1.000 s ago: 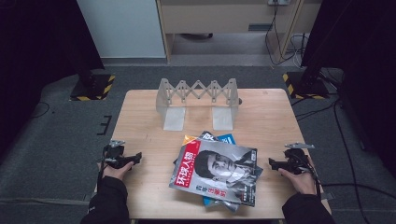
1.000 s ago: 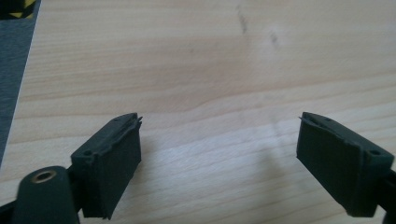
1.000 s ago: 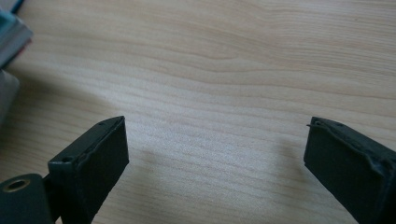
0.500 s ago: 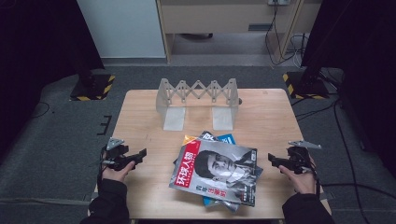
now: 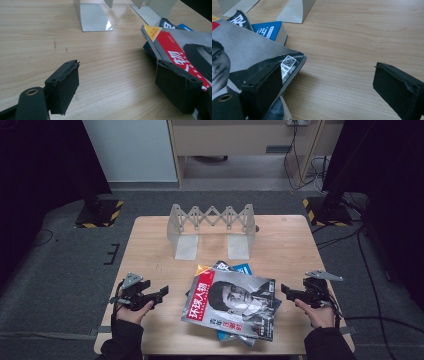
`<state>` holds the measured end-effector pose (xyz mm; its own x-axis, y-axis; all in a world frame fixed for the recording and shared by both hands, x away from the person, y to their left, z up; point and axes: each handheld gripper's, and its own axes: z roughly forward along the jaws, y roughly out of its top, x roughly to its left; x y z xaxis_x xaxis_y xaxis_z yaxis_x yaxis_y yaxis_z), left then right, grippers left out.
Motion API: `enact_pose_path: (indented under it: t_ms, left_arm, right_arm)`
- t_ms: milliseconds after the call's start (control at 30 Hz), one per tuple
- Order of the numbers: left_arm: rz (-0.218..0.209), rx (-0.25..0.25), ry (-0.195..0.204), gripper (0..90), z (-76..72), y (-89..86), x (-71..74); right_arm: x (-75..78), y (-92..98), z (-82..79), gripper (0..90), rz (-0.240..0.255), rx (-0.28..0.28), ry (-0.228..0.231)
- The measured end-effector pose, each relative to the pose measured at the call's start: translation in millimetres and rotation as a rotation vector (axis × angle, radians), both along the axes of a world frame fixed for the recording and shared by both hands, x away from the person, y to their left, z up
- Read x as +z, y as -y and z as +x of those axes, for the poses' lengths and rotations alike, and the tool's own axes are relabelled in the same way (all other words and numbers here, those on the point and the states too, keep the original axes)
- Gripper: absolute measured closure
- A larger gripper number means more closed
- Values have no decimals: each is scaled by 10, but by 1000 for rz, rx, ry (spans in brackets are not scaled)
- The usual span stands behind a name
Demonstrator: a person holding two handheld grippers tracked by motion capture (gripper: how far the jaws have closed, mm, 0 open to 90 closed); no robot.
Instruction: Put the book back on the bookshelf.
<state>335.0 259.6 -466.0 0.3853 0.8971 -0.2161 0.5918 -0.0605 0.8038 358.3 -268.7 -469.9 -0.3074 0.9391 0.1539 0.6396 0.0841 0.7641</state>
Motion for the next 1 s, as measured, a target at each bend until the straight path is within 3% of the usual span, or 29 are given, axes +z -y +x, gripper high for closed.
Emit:
enact_pose_path:
  t_ms: [667, 1000]
  left_arm:
    - [-6, -124, -25, 206, -206, 333, -25]
    - [-4, -169, -66, 220, -225, 471, -87]
  right_arm:
    - [9, -307, -95, 87, 25, 85, 6]
    - [-37, -416, -137, 82, 31, 113, -1]
